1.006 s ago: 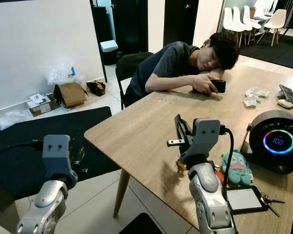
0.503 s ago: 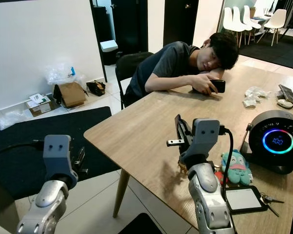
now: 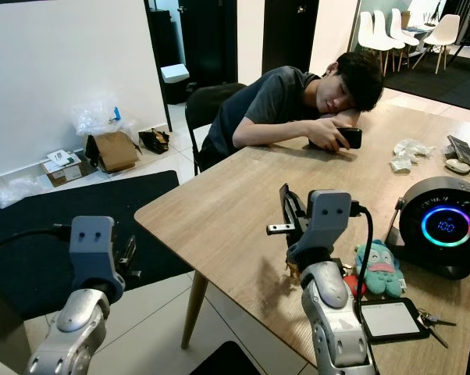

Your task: Hang keys on a hook

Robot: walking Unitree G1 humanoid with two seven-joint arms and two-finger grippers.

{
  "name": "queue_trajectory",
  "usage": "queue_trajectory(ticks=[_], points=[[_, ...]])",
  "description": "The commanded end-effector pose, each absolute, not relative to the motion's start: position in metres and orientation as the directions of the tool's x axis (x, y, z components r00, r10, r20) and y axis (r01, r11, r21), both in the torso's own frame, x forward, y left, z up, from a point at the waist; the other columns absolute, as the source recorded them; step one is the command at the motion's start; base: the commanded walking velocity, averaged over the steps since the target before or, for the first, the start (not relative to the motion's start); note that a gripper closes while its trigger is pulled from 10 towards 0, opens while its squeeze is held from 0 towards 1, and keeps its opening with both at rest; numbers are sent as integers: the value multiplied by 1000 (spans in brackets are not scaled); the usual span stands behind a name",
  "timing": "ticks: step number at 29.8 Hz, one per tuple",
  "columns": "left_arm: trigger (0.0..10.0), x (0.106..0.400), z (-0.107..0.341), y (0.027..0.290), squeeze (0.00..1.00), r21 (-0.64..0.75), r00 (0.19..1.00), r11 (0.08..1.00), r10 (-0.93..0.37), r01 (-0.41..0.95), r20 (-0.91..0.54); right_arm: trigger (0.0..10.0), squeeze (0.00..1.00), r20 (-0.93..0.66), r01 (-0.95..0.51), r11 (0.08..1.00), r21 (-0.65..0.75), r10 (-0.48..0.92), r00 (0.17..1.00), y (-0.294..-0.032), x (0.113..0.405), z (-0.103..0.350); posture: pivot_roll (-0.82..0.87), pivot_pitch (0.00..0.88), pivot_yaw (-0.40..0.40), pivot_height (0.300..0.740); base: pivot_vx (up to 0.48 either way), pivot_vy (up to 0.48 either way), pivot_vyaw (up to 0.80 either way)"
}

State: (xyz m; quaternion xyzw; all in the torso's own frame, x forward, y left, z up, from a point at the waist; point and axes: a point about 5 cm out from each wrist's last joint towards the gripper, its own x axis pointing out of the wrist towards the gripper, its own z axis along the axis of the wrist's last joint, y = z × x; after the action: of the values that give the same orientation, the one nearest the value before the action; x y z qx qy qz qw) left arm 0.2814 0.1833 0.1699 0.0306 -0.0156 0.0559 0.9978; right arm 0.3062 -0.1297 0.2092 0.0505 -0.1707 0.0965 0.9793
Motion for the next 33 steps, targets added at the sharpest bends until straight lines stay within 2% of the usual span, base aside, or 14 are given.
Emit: queue_trajectory(ticks=[1,18,33], points=[[10000,281,167,184,0,82,993,990,112,-114,29,10000,0,339,-207,976,63,174,925,-129,306,207,60,113,29,740,0,0,0],[10000,282,167,184,0,85,993,990,109,-112,34,10000,0,337,-212,976,54,182,924,-128,308,206,62,103,27,740,0,0,0],[10000,281,167,184,0,92,994,990,106,-109,32,10000,0,331,-211,976,57,181,926,-128,308,205,66,112,29,740,-479,0,0]])
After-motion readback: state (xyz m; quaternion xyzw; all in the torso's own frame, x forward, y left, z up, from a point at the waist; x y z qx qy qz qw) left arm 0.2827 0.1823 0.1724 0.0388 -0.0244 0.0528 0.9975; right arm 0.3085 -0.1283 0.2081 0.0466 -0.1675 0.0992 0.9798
